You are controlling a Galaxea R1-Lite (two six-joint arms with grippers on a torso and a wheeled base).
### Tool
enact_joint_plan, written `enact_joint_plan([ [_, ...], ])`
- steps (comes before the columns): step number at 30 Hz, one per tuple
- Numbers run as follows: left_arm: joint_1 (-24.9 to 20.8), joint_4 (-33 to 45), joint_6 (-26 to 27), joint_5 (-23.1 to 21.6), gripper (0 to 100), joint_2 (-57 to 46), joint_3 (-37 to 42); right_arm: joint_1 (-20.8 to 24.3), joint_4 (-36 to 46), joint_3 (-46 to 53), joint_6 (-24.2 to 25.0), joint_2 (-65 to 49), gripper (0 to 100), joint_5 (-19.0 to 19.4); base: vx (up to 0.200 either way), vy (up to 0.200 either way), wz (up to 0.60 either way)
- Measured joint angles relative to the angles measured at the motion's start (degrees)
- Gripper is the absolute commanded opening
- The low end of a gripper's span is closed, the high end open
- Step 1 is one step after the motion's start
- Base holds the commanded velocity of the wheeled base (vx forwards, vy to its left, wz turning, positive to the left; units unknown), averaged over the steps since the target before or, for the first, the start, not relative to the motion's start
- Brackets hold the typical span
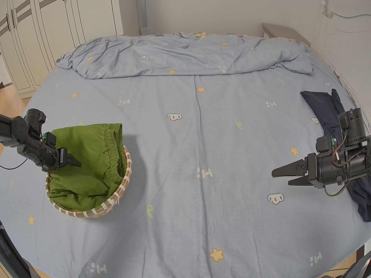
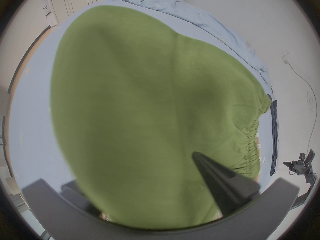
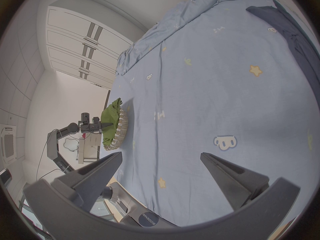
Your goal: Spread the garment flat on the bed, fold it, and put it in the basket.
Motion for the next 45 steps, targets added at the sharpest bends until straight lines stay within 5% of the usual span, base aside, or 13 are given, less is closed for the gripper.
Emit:
enact_joint_plan([
  [14,-1.0,0.5,-0.1,0.7,100,-13.1,4.1,-0.2,0.0,0.2,-1.1,-0.7,100,-1.4,0.0,0.0,0.0],
  [26,-1.0,0.3,-0.9,2.6,100,-39.1,17.6,-0.5,1.1,6.1,-13.9,-12.5,100,-11.4,0.0,0.0,0.0],
  [36,-1.5,0.5,-1.6,-0.6,100,-66.9,33.8,-1.8,16.3,10.3,-17.7,-33.2,100,-16.8,0.0,0.0,0.0],
  [45,-3.2,0.8,-2.2,-2.1,100,-91.1,50.9,-9.2,27.7,14.6,-17.8,-53.9,100,-20.4,0.0,0.0,0.0],
])
